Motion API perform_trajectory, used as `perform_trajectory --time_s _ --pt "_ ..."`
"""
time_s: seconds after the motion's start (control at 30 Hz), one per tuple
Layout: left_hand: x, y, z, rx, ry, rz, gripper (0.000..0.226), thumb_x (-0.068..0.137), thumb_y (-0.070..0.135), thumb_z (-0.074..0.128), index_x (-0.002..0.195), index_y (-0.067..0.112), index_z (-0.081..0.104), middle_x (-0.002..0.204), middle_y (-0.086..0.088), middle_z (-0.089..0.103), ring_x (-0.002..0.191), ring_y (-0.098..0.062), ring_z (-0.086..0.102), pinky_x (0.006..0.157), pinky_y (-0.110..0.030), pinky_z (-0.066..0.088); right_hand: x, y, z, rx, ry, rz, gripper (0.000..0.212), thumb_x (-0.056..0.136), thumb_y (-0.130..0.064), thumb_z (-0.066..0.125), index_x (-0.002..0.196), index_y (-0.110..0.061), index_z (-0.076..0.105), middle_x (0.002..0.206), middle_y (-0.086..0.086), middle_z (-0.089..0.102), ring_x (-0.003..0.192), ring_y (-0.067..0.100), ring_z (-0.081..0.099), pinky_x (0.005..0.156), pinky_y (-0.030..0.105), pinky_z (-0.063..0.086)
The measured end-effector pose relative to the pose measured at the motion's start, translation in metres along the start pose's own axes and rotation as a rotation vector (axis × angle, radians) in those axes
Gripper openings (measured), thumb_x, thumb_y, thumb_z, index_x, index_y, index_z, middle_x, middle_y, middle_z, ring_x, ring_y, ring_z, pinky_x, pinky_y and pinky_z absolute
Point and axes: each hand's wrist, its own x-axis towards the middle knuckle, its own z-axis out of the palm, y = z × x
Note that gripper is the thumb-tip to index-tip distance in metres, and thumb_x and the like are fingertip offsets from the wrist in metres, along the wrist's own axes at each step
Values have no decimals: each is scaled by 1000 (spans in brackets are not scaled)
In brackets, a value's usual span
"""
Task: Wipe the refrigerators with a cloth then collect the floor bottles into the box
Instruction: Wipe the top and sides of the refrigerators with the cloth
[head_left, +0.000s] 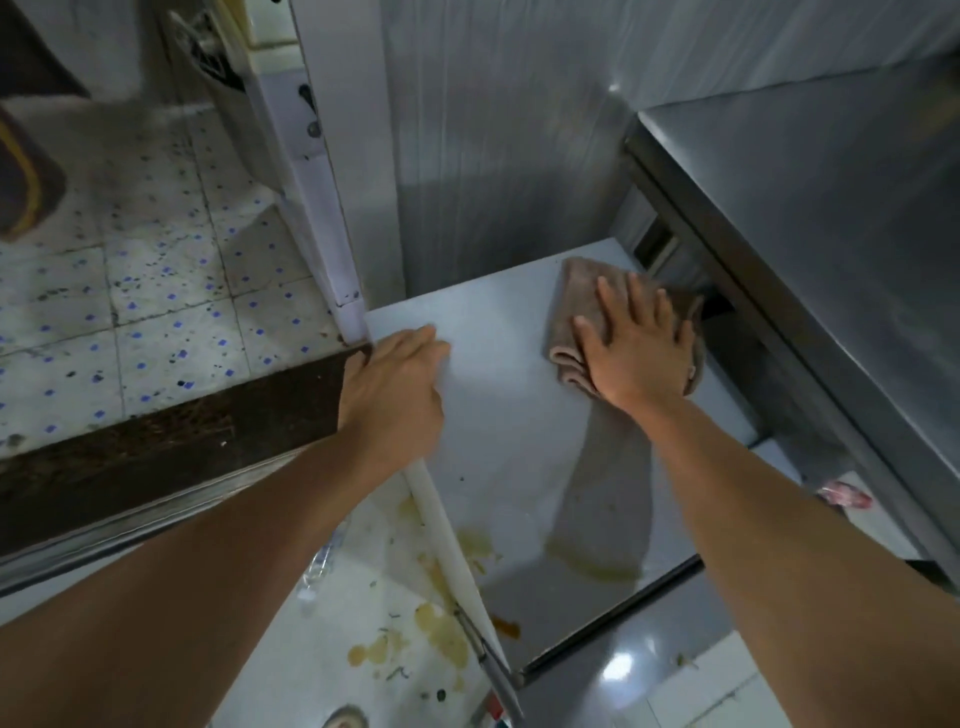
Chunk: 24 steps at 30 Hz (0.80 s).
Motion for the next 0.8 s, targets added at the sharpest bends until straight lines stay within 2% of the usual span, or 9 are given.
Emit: perform_trajectory --time_s 0.1,0.17,0.3,0.37,0.47,0.53,0.6,0.7,0.8 --pt "1 6 0 85 -6 -22 52 90 13 42 141 23 37 154 5 25 141 -16 22 113 -43 15 -26 -5 0 19 -11 41 70 90 -67 7 150 -33 -5 160 4 -3 146 36 -1 115 58 1" --pt "4 12 -1 152 18 -31 49 90 17 45 138 20 41 152 1 31 138 -19 27 112 -45 16 -67 -14 -2 29 -19 -44 72 88 -68 0 150 -33 -7 160 4 -3 146 36 -2 116 57 -1" --pt "8 40 10 58 28 97 53 88 13 48 140 22 40 151 3 32 139 -16 26 112 -45 14 -136 -8 -2 62 -34 -163 68 90 -67 10 150 -35 12 160 3 13 145 35 12 115 57 10" --pt "12 55 19 52 6 147 54 89 13 47 141 24 38 152 5 30 140 -14 24 112 -41 13 -125 1 0 61 -51 -143 67 89 -69 13 149 -39 10 160 0 11 146 32 10 115 56 7" --pt "22 62 24 113 75 114 49 85 10 47 132 22 51 141 0 49 127 -20 44 105 -36 22 -68 12 -1 24 -21 -50 69 88 -69 10 149 -39 1 160 1 0 146 32 1 114 57 -1" --pt "27 61 22 186 76 101 45 82 8 48 124 21 56 128 -1 60 114 -25 54 105 -38 25 -28 18 -6 17 -44 -4 68 90 -67 14 150 -36 -1 160 3 -3 146 34 1 115 59 3" --pt "28 64 18 234 67 97 44 82 8 47 123 20 56 123 -2 62 109 -26 56 104 -41 26 -13 22 -9 21 -52 -9 68 92 -64 15 151 -33 0 160 5 -2 145 36 4 115 58 8" --pt "23 72 20 304 74 156 43 84 16 48 126 22 52 125 -2 54 108 -26 51 95 -41 32 -52 27 -5 11 -32 -52 73 90 -66 4 152 -27 -2 160 10 -1 145 38 3 117 56 6" --pt "32 77 21 308 78 141 43 85 22 49 128 24 51 128 -4 48 113 -27 45 93 -42 31 -107 39 -5 5 -3 -66 74 91 -65 4 152 -24 14 157 15 16 142 42 17 113 59 11"
